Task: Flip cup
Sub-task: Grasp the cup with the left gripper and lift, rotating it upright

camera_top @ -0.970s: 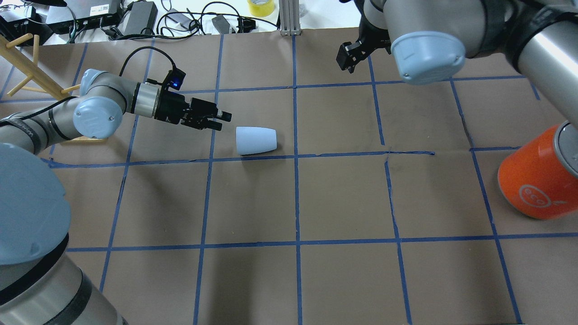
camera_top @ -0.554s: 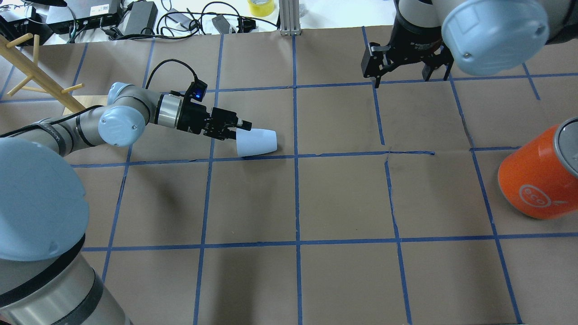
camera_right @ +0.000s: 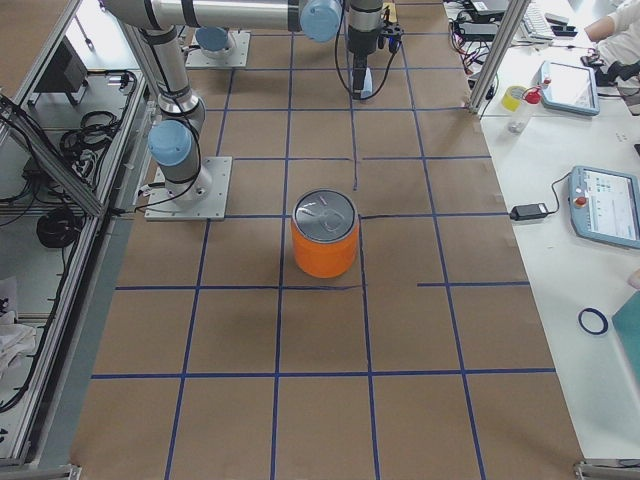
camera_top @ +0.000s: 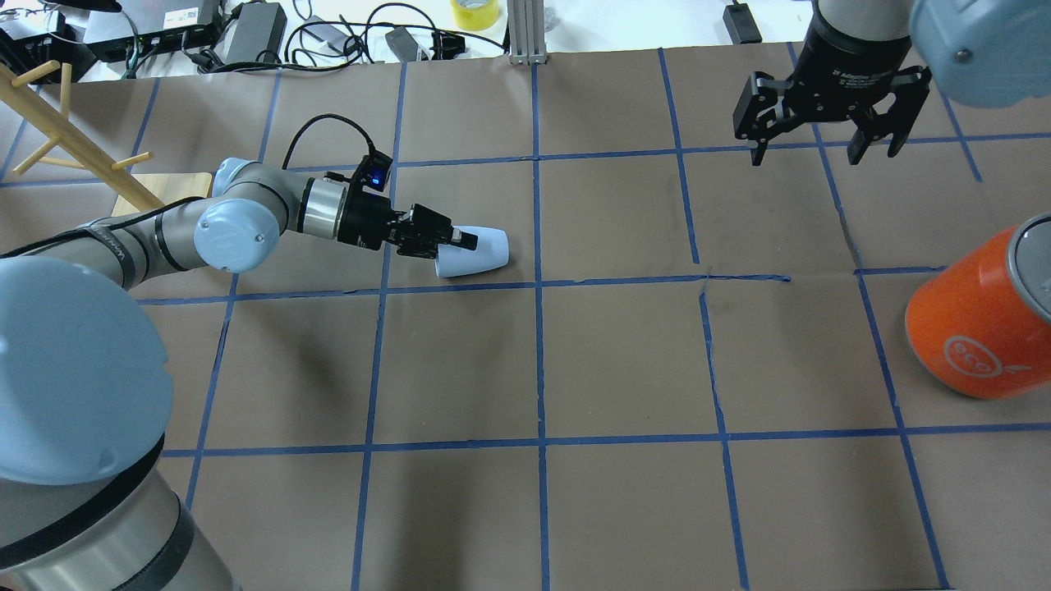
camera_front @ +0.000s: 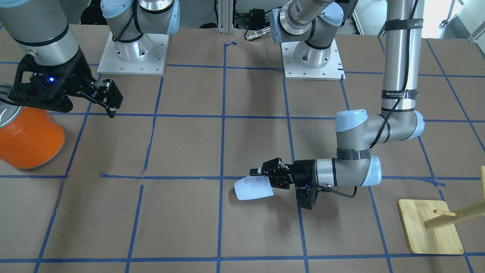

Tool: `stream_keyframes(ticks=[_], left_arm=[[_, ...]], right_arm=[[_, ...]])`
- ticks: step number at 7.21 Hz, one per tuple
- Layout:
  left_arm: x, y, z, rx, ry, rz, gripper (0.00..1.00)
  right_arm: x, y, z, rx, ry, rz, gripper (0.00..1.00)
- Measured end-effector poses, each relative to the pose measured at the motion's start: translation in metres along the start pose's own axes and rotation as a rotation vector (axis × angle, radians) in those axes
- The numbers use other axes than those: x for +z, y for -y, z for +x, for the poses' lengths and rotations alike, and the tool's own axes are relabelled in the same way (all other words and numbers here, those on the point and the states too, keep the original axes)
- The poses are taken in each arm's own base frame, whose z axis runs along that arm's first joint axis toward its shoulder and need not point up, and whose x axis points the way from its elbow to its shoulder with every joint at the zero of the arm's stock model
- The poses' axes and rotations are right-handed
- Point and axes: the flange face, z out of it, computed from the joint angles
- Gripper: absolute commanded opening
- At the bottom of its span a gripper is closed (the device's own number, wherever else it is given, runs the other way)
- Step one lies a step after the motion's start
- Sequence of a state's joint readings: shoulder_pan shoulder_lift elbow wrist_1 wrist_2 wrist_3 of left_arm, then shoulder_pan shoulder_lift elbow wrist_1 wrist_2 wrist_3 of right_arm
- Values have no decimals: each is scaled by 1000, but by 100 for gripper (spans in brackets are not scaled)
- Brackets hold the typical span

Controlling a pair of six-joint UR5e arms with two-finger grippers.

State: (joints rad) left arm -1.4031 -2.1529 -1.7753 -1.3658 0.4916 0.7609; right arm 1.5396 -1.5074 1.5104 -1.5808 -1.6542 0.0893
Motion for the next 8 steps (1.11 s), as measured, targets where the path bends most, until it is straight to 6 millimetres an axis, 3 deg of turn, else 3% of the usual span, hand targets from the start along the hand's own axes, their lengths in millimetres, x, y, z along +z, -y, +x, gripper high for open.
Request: stream_keyframes(ticks=[2,4,6,8], left_arm=[[-10,8,18,-48,21,19,0],[-32,32,50,-157,118,86,0],[-61,62,86,-133,455,137,0],[-81,89,112,36,856,48,0]], right_arm=[[-12,-9,1,17,8,17,100],[-17,-15,0,18,11,24,100],[-20,-18,1,18,11,29,100],[-20,-20,1,17,9,29,100]])
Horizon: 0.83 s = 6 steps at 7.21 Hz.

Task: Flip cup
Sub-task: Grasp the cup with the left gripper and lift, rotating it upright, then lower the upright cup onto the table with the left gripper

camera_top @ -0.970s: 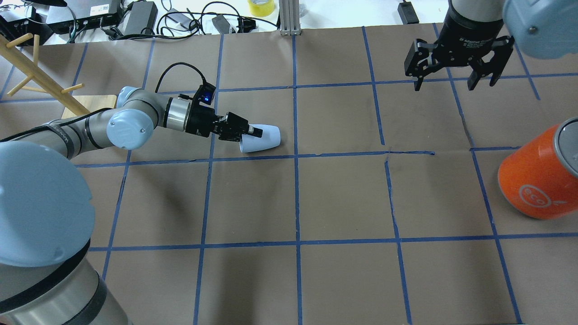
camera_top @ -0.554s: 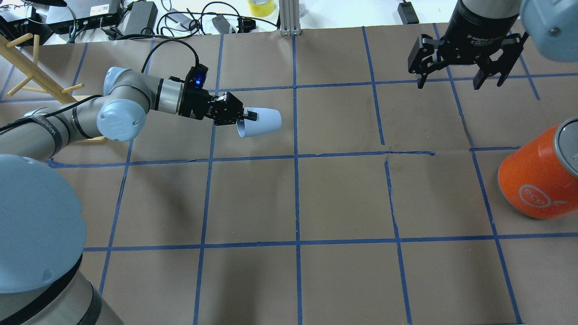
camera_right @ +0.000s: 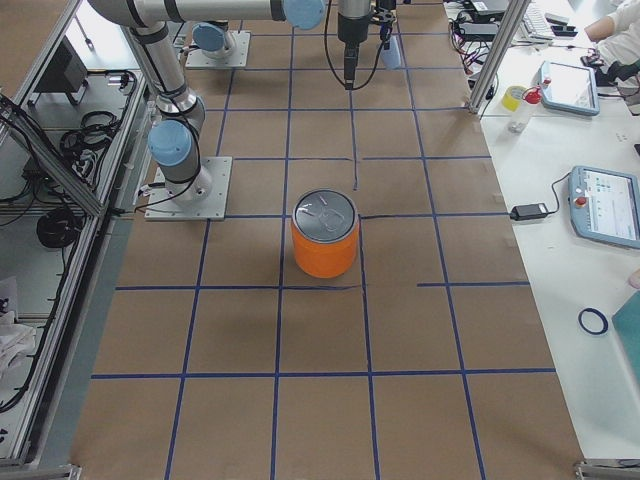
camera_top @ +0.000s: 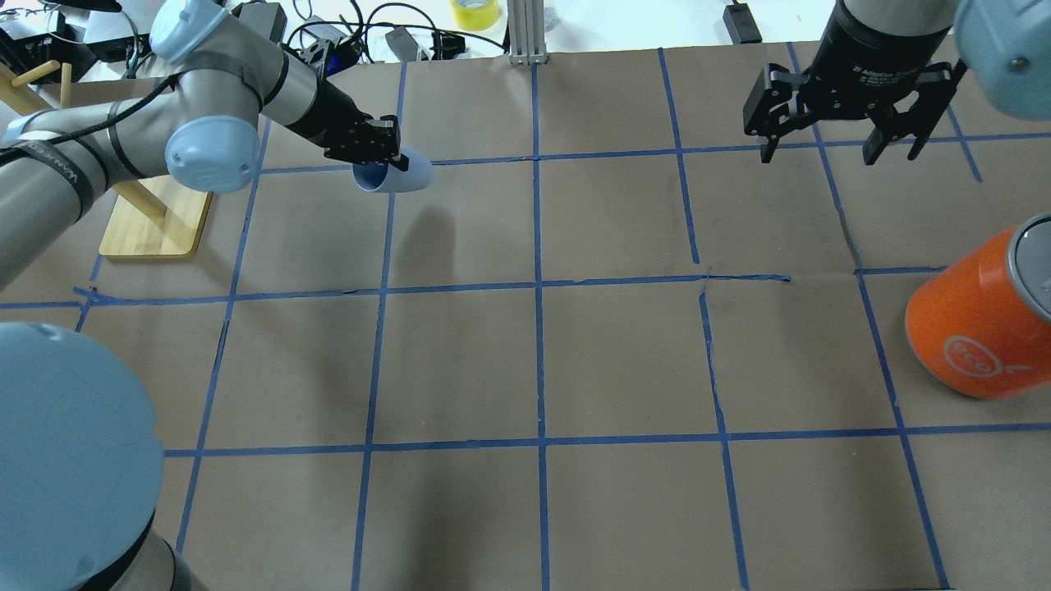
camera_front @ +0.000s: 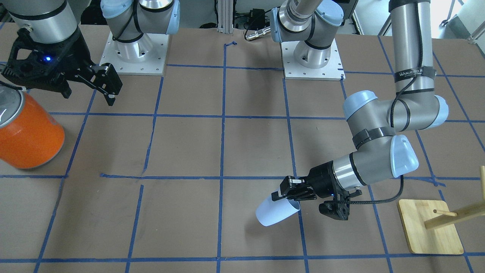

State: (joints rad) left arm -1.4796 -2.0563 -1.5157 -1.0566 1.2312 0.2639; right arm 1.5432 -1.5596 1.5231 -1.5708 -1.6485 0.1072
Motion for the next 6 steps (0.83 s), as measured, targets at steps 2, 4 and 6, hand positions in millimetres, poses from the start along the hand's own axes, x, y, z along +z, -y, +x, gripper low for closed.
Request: stream_keyframes(ticks=[2,4,6], left_arm=[[-6,-3,-19,301,338,-204,0],[4,-7,-31,442,469,-340,0],[23,-11,-35,505,473,-405,99]], right_arm=[[1,-1,1,-4,-7,-2,100],[4,-3,1,-10,-11,-8,100],[6,-5,1,-8,-10,-13,100]])
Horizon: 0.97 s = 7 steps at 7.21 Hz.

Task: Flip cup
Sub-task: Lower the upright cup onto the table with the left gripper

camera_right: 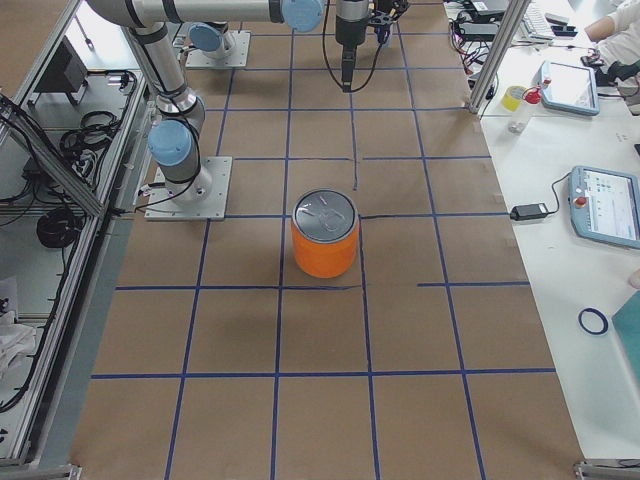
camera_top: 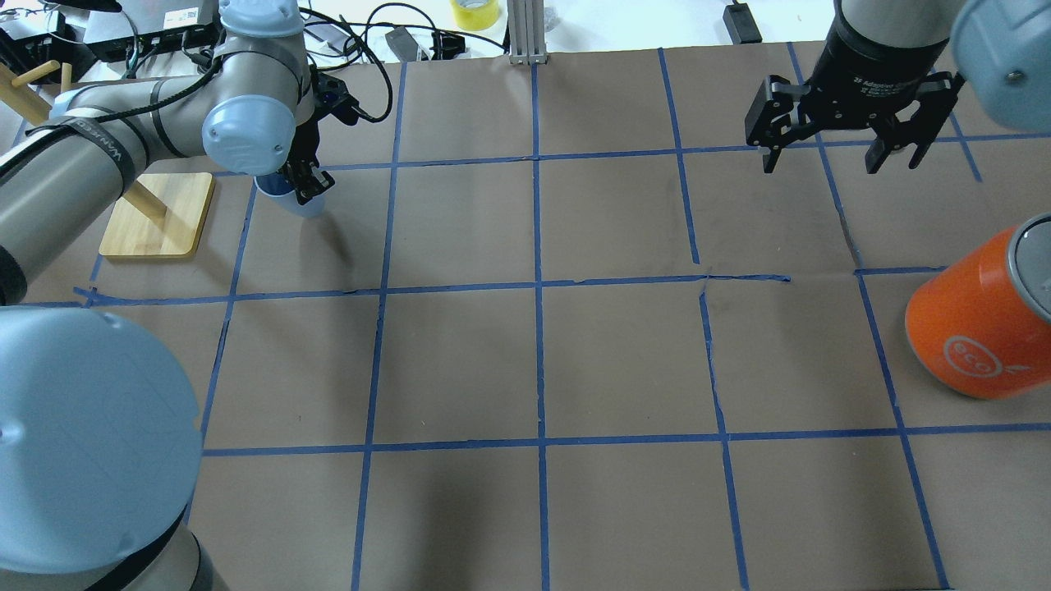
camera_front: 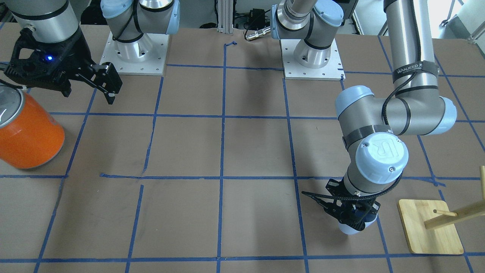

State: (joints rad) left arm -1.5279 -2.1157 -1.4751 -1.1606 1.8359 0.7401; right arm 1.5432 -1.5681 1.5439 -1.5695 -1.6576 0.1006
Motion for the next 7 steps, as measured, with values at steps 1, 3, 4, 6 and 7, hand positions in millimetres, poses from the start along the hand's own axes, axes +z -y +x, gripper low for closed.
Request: stream_keyframes(ticks=[1,3,4,6,7], left_arm=[[5,1,1,22,-4,-10,100],[5,2,0,33,-2,-11,100],[-6,0,-1,30,9,1,100],[-62,-15,2,10,19,40,100],[-104,-31,9,-50,1,70,100]], right_arm=[[2,0,0,2,-3,-5,100],[6,-1,0,-1,-7,-12,100],[6,-2,0,-4,-8,-12,100],[7,-2,0,-1,-8,-14,100],[8,-1,1,2,-7,-16,100]])
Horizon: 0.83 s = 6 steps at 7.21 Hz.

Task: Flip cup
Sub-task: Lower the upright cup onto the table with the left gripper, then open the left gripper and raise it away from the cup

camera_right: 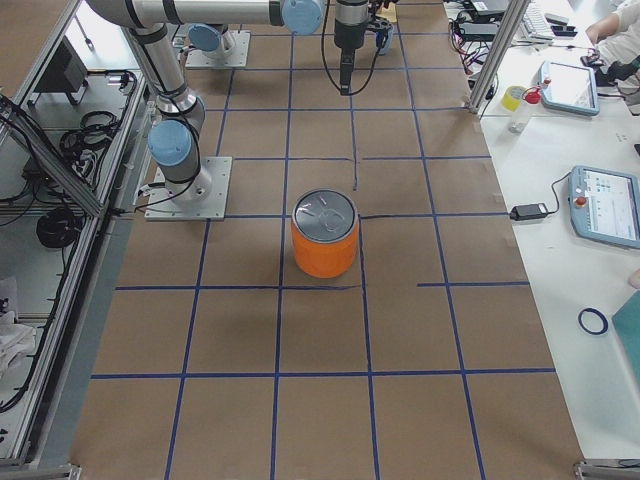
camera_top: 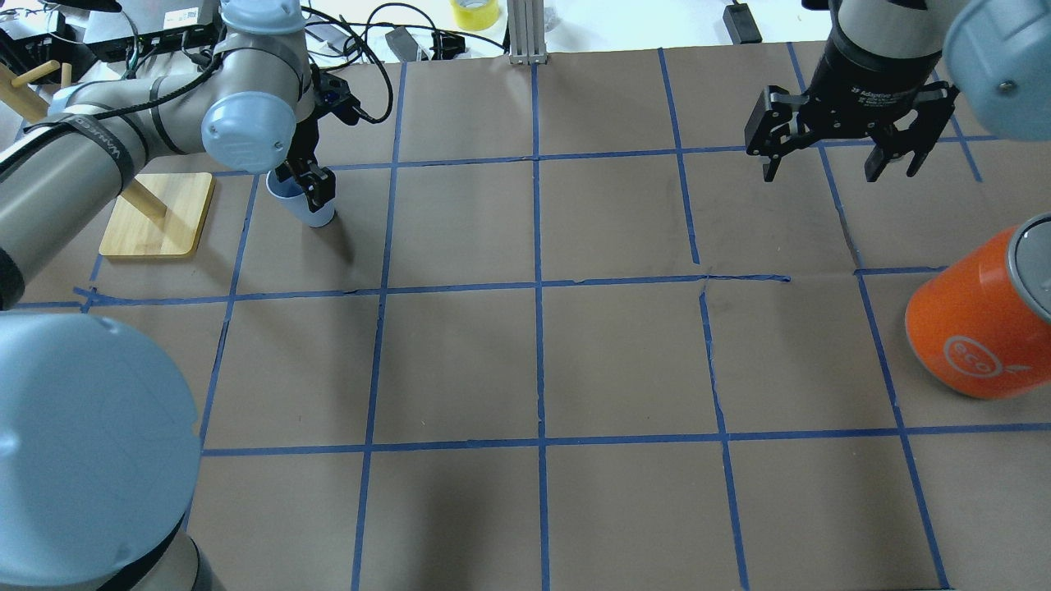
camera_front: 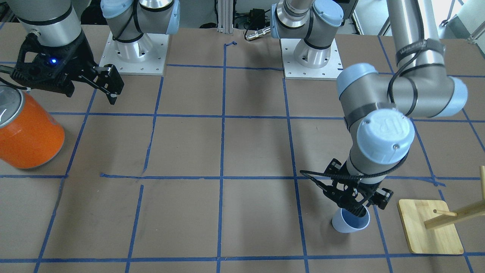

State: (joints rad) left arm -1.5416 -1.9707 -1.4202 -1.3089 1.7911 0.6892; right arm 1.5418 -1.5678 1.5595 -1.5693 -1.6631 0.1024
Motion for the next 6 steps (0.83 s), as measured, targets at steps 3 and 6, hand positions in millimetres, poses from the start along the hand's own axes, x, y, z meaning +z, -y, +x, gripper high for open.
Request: stream_keyframes(ticks=[3,6], left_arm=[[-131,-76,45,-297,-105,92,100],[-160,-125,84,-479,-146,123,100]], right_arm=[[2,-2,0,-6,-2,-4,100],[4,-3,0,-8,-2,-7,100]])
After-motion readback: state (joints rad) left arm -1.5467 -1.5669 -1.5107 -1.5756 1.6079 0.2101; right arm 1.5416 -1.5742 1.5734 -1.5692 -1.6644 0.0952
